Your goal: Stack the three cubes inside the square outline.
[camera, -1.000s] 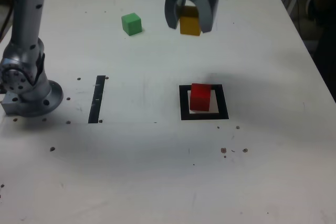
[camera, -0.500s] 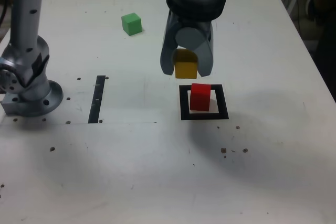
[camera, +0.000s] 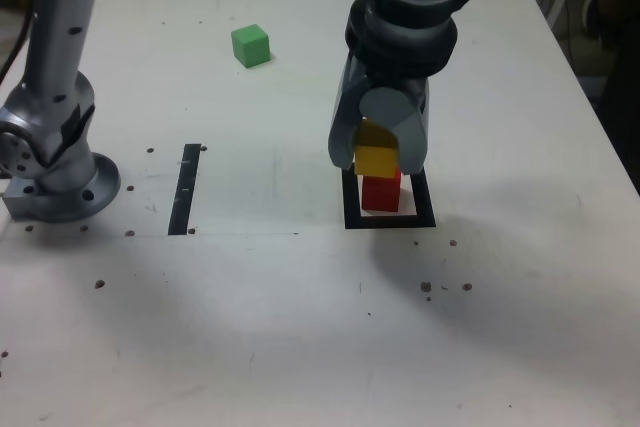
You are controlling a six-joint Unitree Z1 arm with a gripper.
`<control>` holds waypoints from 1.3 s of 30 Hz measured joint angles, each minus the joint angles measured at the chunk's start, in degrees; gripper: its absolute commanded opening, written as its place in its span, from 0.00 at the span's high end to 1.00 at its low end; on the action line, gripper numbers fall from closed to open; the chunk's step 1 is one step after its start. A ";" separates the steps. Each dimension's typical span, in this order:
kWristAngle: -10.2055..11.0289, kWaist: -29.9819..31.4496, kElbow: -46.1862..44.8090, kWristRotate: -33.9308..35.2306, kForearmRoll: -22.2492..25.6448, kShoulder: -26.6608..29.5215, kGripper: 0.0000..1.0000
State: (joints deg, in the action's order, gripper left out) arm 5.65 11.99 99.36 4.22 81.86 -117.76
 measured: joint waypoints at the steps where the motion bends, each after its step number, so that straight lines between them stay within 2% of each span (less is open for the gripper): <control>1: -0.03 -0.13 -0.25 -0.21 -0.16 0.00 0.85; 10: -1.37 -2.42 -2.86 -2.77 -4.53 -0.94 0.85; 24: -0.99 -3.66 -4.35 -3.29 -5.27 -0.99 0.82; 27: -1.01 -3.73 -4.43 -3.38 -5.45 -1.07 0.75; 32: -1.34 -3.75 -4.17 -4.15 -5.69 -1.71 0.55; 37: -1.40 -4.12 -3.99 -4.83 -6.16 -1.87 0.44; 39: -1.38 -4.31 -3.99 -5.00 -6.26 -1.90 0.34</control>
State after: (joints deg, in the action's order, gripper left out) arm 4.27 7.67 95.38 -0.78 75.60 -119.66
